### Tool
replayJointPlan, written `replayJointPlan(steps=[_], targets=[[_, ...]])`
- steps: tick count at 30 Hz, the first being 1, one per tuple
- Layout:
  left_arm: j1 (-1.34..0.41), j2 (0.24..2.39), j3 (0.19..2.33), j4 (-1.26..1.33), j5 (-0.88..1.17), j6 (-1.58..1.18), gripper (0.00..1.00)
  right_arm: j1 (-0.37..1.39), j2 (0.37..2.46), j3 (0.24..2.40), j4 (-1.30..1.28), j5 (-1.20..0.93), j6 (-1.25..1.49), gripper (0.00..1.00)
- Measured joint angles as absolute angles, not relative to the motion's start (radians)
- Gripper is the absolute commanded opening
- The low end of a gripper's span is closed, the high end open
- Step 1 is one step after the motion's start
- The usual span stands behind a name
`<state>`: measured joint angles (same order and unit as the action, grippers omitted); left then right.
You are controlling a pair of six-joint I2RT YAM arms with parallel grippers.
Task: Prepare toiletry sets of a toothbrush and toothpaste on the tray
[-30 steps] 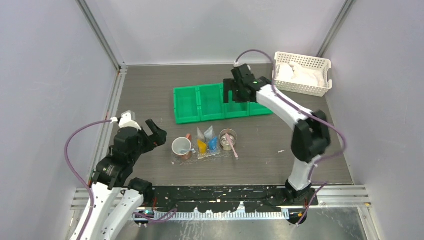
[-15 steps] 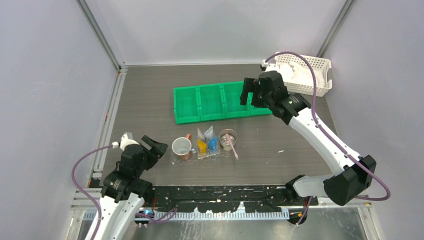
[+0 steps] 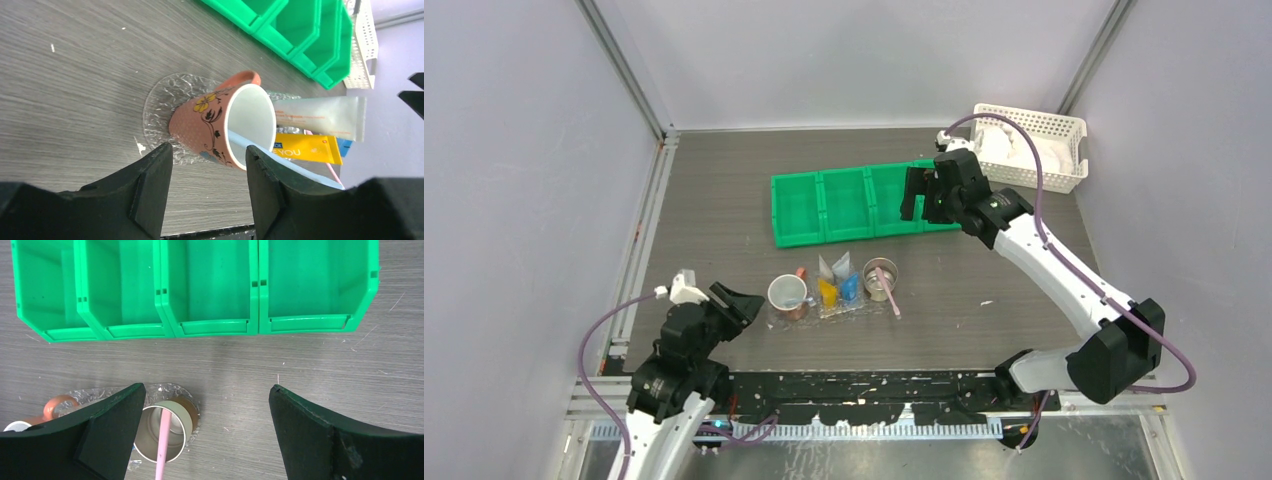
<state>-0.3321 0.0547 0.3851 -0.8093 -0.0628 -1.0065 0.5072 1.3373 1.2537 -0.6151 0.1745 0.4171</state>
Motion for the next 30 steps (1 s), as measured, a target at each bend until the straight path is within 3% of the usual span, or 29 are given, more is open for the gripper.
replayJointPlan(steps=[11, 22, 30], targets=[[-0.332, 0.050, 0.431, -0.757, 0.013, -0.862, 0.56, 0.501, 1.360, 1.226, -0.594, 0.136, 0.418, 1.00], [-0.332, 0.352, 0.833, -0.678, 0.049, -0.582, 0.58, 0.485, 1.377, 1.219, -0.571, 0.101, 0.421, 1.00], [-0.332, 0.567, 0.930, -0.688, 0.082, -0.442, 0.59, 0.468, 1.380, 1.217, -0.567, 0.088, 0.422, 1.00]])
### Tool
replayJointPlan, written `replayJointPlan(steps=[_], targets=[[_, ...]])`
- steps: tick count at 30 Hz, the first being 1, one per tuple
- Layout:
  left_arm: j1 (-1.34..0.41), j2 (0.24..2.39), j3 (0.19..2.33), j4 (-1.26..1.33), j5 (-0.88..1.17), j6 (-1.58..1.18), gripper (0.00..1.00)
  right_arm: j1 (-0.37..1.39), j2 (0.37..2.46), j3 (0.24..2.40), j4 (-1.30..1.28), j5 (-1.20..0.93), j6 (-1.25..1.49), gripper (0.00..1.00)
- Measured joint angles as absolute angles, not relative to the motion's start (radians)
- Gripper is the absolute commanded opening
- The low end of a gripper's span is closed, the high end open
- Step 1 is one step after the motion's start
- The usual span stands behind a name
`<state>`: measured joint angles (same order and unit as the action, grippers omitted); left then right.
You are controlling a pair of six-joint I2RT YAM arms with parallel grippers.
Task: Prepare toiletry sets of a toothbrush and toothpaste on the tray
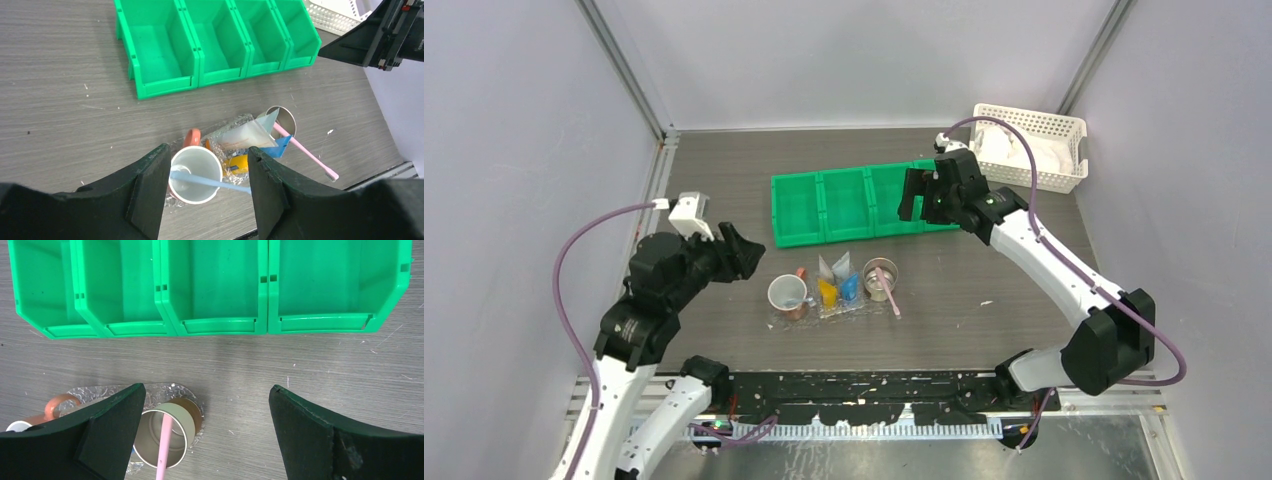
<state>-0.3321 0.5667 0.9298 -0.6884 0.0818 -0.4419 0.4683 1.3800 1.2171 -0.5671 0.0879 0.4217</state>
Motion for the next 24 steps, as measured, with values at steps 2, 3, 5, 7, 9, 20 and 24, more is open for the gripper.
replayJointPlan(steps=[2, 3, 5, 7, 9, 20, 24], targets=[[-0.332, 0.628, 0.973, -0.696, 0.091, -0.425, 0.59, 0.464, 1.387, 1.217, -0.565, 0.083, 0.422, 1.00], [-0.336, 0.663, 0.998, -0.696, 0.092, -0.415, 0.59, 0.462, 1.392, 1.217, -0.563, 0.079, 0.422, 1.00], [-0.349, 0.720, 1.033, -0.687, 0.088, -0.402, 0.59, 0.461, 1.402, 1.217, -0.560, 0.074, 0.422, 1.00], [-0.379, 0.776, 1.065, -0.685, 0.075, -0.384, 0.59, 0.458, 1.408, 1.217, -0.561, 0.068, 0.422, 1.00], [-0.417, 0.825, 1.093, -0.683, 0.060, -0.372, 0.59, 0.455, 1.410, 1.217, -0.560, 0.065, 0.422, 1.00], [-0.908, 0.820, 1.062, -0.564, -0.194, -0.261, 0.58, 0.441, 1.423, 1.217, -0.554, 0.042, 0.422, 1.00], [-1.068, 0.759, 1.008, -0.558, -0.328, -0.258, 0.57, 0.438, 1.430, 1.217, -0.553, 0.030, 0.424, 1.00]])
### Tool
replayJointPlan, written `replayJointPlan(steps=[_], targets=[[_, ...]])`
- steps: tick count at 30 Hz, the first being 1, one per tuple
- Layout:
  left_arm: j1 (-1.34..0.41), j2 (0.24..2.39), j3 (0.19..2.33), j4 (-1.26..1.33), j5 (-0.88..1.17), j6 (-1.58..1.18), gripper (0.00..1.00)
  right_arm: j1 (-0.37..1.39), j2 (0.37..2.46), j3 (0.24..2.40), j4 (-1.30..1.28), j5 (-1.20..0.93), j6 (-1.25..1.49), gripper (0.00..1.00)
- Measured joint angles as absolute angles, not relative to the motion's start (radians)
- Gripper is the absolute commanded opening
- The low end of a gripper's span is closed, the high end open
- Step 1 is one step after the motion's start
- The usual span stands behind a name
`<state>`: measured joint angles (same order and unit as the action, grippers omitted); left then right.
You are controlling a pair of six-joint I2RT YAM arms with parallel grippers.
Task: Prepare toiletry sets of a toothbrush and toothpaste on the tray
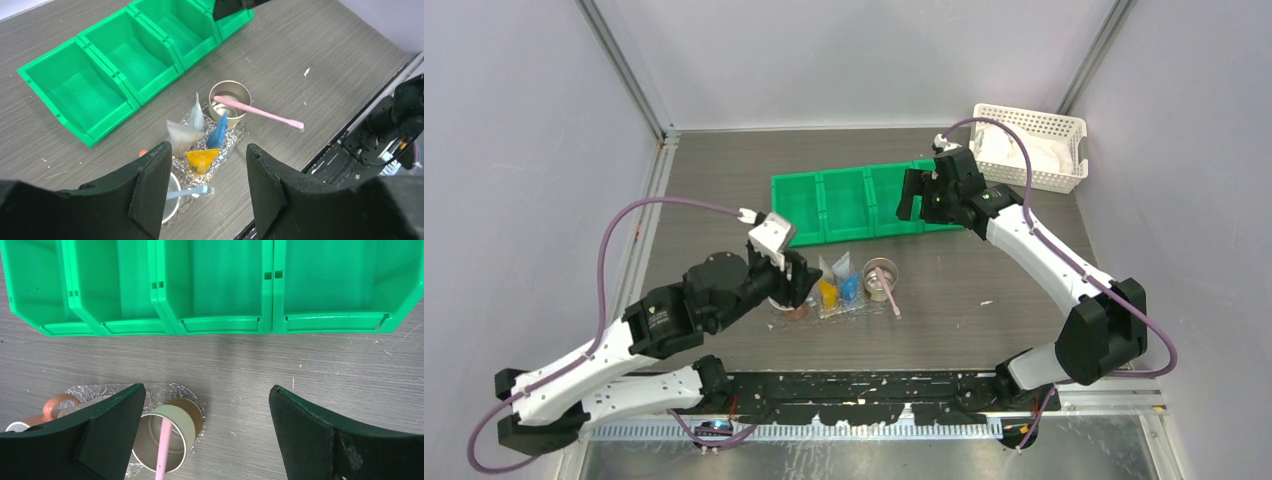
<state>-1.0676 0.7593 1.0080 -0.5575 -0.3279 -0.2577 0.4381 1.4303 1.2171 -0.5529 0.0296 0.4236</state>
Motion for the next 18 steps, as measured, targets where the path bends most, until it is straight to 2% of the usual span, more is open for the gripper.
replayJointPlan(steps=[9, 14, 18], targets=[[-1.523, 0.867, 0.955, -0.607, -0.729, -0.392, 0.56, 0.435, 1.438, 1.217, -0.554, 0.021, 0.425, 1.00], [-1.793, 1.009, 0.955, -0.735, -0.960, -0.614, 0.56, 0.428, 1.438, 1.216, -0.554, 0.021, 0.425, 1.00], [-1.898, 1.110, 0.962, -0.862, -1.056, -0.837, 0.57, 0.423, 1.438, 1.214, -0.558, 0.021, 0.425, 1.00]])
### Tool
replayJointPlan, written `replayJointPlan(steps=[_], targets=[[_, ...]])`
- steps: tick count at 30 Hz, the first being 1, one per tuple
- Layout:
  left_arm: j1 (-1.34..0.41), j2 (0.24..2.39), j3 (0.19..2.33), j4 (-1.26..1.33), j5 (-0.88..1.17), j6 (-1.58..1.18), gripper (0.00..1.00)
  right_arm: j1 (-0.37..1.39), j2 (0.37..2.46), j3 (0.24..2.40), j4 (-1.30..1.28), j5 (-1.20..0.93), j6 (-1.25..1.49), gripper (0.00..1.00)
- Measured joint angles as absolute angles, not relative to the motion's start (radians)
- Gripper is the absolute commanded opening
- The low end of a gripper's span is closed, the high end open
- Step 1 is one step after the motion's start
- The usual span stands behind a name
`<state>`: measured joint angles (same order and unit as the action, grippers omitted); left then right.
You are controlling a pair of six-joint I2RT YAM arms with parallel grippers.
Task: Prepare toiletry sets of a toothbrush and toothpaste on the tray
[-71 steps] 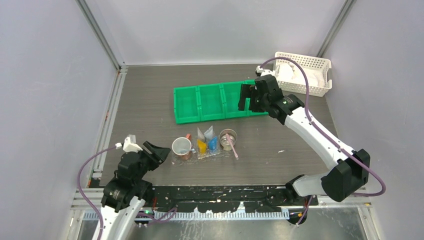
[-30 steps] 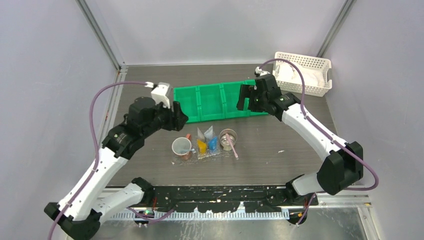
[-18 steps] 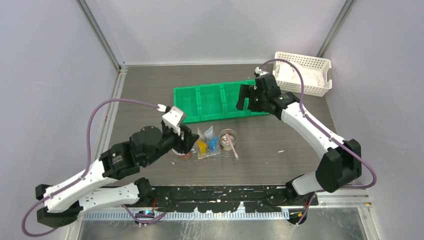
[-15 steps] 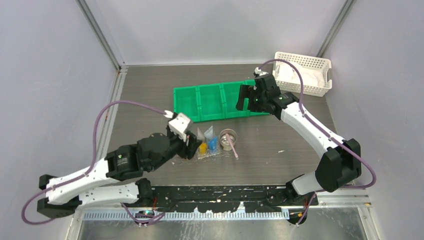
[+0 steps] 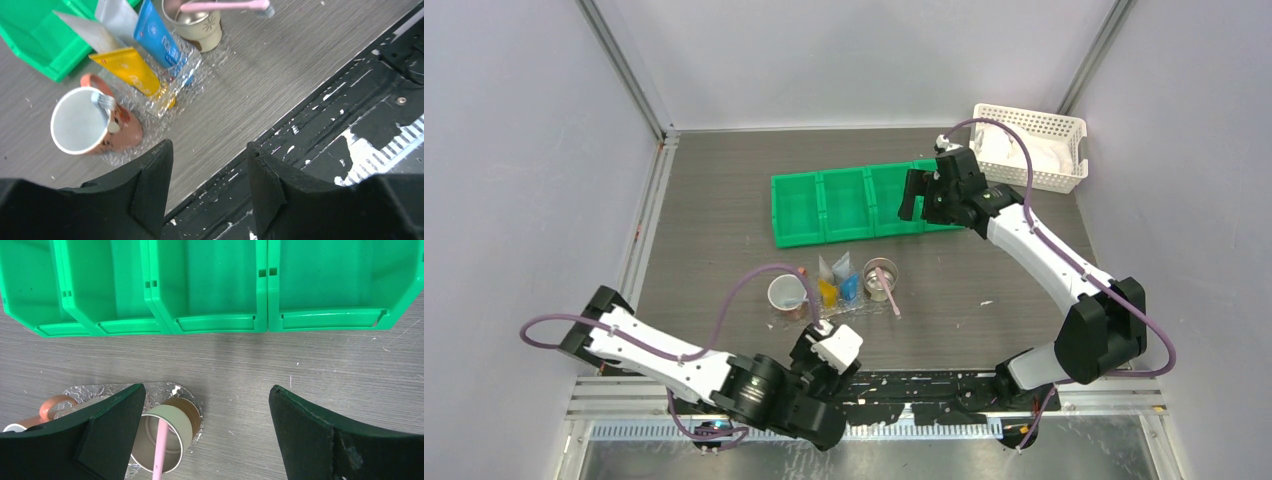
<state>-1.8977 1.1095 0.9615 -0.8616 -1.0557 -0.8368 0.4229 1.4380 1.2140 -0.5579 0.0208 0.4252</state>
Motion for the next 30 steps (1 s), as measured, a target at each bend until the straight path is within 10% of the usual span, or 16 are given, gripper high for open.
replayJointPlan(steps=[30], targets=[[-1.900, 1.271, 0.522, -0.950, -1.004, -1.988, 0.61, 0.408, 1.437, 1.211, -0.562, -0.044, 0.453, 1.00]])
